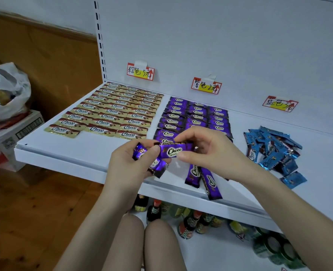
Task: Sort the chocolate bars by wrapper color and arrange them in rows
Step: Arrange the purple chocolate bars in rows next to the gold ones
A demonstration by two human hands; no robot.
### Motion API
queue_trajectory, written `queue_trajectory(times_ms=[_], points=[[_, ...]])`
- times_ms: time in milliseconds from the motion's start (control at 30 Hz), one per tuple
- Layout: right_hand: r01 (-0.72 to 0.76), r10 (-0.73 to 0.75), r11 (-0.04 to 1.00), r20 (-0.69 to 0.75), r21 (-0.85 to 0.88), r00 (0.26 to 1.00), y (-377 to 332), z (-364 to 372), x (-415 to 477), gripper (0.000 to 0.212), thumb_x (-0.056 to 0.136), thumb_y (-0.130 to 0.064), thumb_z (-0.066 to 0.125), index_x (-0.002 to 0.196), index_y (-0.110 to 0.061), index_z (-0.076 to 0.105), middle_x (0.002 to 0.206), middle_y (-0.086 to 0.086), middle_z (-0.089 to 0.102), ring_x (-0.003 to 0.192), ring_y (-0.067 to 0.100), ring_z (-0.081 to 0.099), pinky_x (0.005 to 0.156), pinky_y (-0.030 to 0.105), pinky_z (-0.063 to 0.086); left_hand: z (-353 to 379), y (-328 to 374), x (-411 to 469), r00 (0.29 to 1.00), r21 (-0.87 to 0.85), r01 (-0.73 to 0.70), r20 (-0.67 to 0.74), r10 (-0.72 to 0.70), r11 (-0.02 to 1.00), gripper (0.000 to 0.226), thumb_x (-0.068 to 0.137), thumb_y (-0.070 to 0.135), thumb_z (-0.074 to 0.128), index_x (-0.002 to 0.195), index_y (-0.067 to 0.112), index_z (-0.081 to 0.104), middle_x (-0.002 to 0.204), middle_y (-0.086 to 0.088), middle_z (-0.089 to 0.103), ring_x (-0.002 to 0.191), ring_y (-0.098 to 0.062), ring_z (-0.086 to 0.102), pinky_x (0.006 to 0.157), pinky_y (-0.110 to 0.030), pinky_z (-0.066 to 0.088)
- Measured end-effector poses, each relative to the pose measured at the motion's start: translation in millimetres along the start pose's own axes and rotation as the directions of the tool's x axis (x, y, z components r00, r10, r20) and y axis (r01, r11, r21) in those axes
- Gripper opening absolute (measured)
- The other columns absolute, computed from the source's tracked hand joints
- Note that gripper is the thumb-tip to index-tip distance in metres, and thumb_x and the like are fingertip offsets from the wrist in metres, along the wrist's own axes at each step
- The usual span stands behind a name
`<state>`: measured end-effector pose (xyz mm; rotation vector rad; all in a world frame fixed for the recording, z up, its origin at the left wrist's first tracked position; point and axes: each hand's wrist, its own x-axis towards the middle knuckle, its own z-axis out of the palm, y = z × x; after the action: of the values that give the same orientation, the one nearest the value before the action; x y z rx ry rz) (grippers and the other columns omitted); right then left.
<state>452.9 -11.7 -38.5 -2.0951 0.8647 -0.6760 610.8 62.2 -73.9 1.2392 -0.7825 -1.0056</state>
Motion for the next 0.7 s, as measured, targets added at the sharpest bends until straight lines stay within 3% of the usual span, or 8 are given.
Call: queue_trajectory(times_ms=[67, 133, 200, 267, 367, 433, 567, 700], points=[[0.108, -0.112, 0.97, -0.005, -0.219, 0.994, 5.1, -8.7, -2.1, 0.023, 0.076, -0.025, 0.073, 0.098, -0.03, 0.065, 0.091, -0.02, 0.06, 0.084, -0.002, 0.058, 0.073, 0.021, 0.05, 7.1, 1.1, 4.3, 1.0, 0.006, 0.003, 0.021, -0.003, 1.0, 0.005, 0.088, 0.009, 0.061, 0.086, 0.013, 0.062, 0.068, 0.0, 0.072, 0.066, -0.019, 0.072, 0.061, -0.028, 0.059], [0.178, -0.191, 0.912, 0.0, -0.369, 0.982, 11.8, -19.3, -1.9, 0.035, 0.074, -0.033, 0.069, 0.104, -0.016, 0.069, 0.09, -0.016, 0.059, 0.083, -0.013, 0.052, 0.071, 0.01, 0.045, 16.3, 1.4, 6.4, 0.999, 0.0, 0.029, 0.044, -0.028, 1.0, 0.002, 0.088, 0.009, 0.06, 0.088, 0.011, 0.062, 0.076, -0.007, 0.072, 0.068, -0.021, 0.072, 0.065, -0.031, 0.059], [0.209, -0.215, 0.853, 0.044, -0.477, 0.976, 16.5, -25.8, -3.5, 0.041, 0.075, -0.035, 0.065, 0.107, -0.01, 0.069, 0.092, -0.005, 0.064, 0.081, -0.011, 0.049, 0.068, 0.006, 0.04, 25.3, 0.1, 7.2, 0.997, 0.001, 0.051, 0.055, -0.051, 0.999, 0.001, 0.089, 0.01, 0.06, 0.089, 0.011, 0.062, 0.089, -0.015, 0.071, 0.077, -0.026, 0.071, 0.074, -0.04, 0.058], [0.209, -0.216, 0.815, 0.051, -0.541, 0.975, 21.9, -30.6, -6.3, 0.038, 0.079, -0.033, 0.066, 0.107, -0.008, 0.068, 0.094, 0.001, 0.068, 0.083, -0.002, 0.051, 0.07, 0.011, 0.04, 32.3, -1.8, 7.6, 0.996, -0.004, 0.06, 0.067, -0.059, 0.998, 0.003, 0.091, 0.012, 0.058, 0.089, 0.012, 0.061, 0.088, -0.014, 0.072, 0.083, -0.026, 0.07, 0.078, -0.044, 0.056], [0.04, -0.108, 0.884, -0.12, -0.466, 0.987, 30.4, -40.7, -10.6, 0.027, 0.083, -0.027, 0.067, 0.106, -0.013, 0.069, 0.094, -0.002, 0.067, 0.079, -0.001, 0.055, 0.068, 0.008, 0.04, 37.5, -3.1, 8.3, 0.995, -0.039, 0.072, 0.076, -0.069, 0.997, 0.009, 0.096, 0.014, 0.051, 0.099, 0.007, 0.055, 0.073, -0.006, 0.072, 0.077, -0.022, 0.071, 0.061, -0.034, 0.058], [-0.063, -0.023, 0.924, -0.218, -0.378, 0.976, 37.6, -47.4, -12.2, 0.026, 0.082, -0.027, 0.067, 0.105, -0.015, 0.068, 0.09, -0.01, 0.063, 0.076, -0.008, 0.054, 0.068, 0.002, 0.037, 38.5, -2.3, 7.5, 0.993, -0.054, 0.101, 0.059, -0.098, 0.993, 0.008, 0.096, 0.012, 0.049, 0.099, 0.005, 0.051, 0.078, -0.011, 0.068, 0.066, -0.019, 0.071, 0.053, -0.028, 0.056], [-0.162, 0.055, 0.888, -0.252, -0.43, 0.966, 45.3, -51.2, -13.0, 0.022, 0.084, -0.031, 0.065, 0.101, -0.018, 0.068, 0.082, -0.022, 0.051, 0.076, -0.006, 0.051, 0.063, 0.002, 0.035, 37.9, -1.2, 4.8, 0.984, -0.044, 0.175, 0.052, -0.173, 0.984, 0.015, 0.092, -0.004, 0.049, 0.092, 0.011, 0.049, 0.092, -0.013, 0.059, 0.068, -0.02, 0.072, 0.07, -0.042, 0.057], [-0.209, 0.095, 0.91, -0.311, -0.358, 0.946, 46.2, -55.0, -13.0, 0.022, 0.084, -0.03, 0.064, 0.1, -0.015, 0.068, 0.09, -0.011, 0.054, 0.086, 0.008, 0.055, 0.067, 0.016, 0.04, 38.8, -1.1, 0.7, 0.987, 0.138, 0.05, 0.146, -0.07, 0.989, 0.021, 0.09, -0.001, 0.057, 0.103, 0.015, 0.059, 0.094, -0.009, 0.067, 0.076, -0.016, 0.072, 0.073, -0.039, 0.058]])
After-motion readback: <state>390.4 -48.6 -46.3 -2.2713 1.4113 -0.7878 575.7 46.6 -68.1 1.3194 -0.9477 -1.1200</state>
